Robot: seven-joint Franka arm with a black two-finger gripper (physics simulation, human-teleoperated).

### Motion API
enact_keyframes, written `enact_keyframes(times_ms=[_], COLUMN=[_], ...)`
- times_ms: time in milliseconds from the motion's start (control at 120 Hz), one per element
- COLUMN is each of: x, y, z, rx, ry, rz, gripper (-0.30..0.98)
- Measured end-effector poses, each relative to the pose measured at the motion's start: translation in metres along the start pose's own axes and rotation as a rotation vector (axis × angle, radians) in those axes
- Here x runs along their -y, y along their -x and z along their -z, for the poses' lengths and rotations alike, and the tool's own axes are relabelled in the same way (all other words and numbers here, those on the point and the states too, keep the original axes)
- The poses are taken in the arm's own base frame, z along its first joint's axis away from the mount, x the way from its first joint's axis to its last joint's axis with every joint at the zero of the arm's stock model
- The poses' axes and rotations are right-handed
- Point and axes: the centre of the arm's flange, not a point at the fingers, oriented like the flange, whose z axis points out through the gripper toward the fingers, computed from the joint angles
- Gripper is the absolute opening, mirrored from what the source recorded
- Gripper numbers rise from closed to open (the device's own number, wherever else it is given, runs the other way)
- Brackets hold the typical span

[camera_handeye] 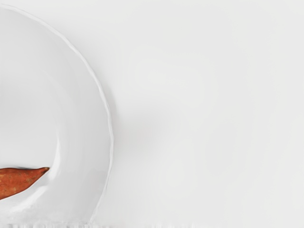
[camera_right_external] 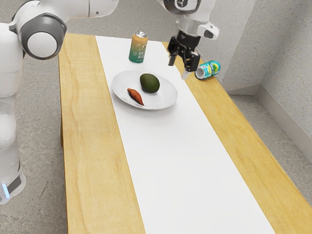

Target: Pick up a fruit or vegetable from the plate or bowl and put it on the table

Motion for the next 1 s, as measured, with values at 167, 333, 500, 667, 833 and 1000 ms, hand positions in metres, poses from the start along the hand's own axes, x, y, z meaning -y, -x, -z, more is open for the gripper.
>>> enact_keyframes(times_ms=[167,333,500,667,833,1000], x=[0.068,0.074,0.075,0.058,0.059,0.044], y=[-0.012,-0.02,-0.023,-0.023,-0.017,-0.001], z=[-0.018,-0.018,-0.029,-0.053,-0.066,-0.067], rx=[0.024,-0.003,0.01,0.031,0.046,0.084], ry=[0.02,0.034,0.041,0.006,0.002,0.068], rz=[0.309,0.497,0.675,0.814,0.95,0.957], gripper=[0.69,0.69,0.69,0.69,0.69,0.69])
